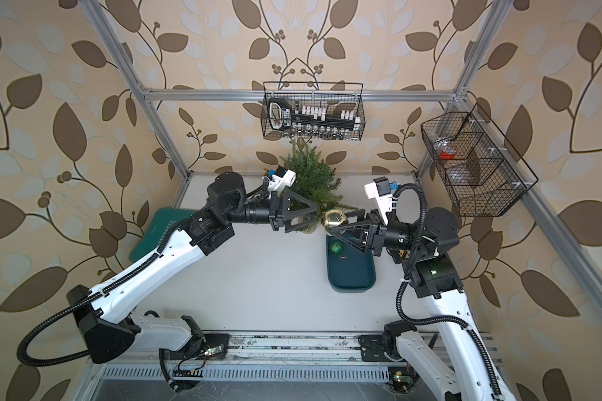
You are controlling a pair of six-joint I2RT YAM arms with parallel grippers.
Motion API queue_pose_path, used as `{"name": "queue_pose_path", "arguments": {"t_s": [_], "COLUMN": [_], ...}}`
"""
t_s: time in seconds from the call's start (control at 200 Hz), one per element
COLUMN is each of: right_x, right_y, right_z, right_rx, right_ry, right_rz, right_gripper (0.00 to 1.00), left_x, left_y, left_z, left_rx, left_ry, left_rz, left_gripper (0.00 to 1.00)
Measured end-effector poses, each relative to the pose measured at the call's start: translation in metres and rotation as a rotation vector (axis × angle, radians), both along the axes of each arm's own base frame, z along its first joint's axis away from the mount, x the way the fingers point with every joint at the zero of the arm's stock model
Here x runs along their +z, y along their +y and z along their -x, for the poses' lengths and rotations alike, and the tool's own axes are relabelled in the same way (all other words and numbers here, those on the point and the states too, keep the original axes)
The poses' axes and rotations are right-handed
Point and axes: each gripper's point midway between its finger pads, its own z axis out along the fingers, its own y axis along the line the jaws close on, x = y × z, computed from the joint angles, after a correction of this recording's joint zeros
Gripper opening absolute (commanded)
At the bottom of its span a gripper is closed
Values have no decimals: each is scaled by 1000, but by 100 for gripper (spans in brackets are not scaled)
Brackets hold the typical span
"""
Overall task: Decorate the small christmas tree with ornaments
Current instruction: Hang an ornament on the christmas tree.
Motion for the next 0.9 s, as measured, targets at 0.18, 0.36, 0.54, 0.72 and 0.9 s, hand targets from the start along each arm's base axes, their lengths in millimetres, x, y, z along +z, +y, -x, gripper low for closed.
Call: {"name": "queue_pose_path", "arguments": {"t_s": [0.18, 0.36, 0.54, 0.72, 0.9], "right_x": [2, -4, -8, -9, -11], "right_y": [1, 3, 4, 4, 3], "right_z": [2, 0, -3, -3, -1], "right_rx": [11, 15, 8, 4, -2], "right_ry": [-17, -6, -7, -22, -25], "right_rz": [-13, -17, -15, -9, 0], "right_gripper": [58, 58, 58, 58, 58], "left_x": [0, 9, 20, 21, 18], "left_y": [-13, -16, -17, -17, -16], "left_z": [0, 5, 12, 13, 14], "left_rx": [-42, -71, -101, -106, -100], "left_ry": [65, 96, 103, 104, 99], "left_rz": [55, 116, 157, 163, 146], "left_gripper": [86, 82, 70, 63, 54]}}
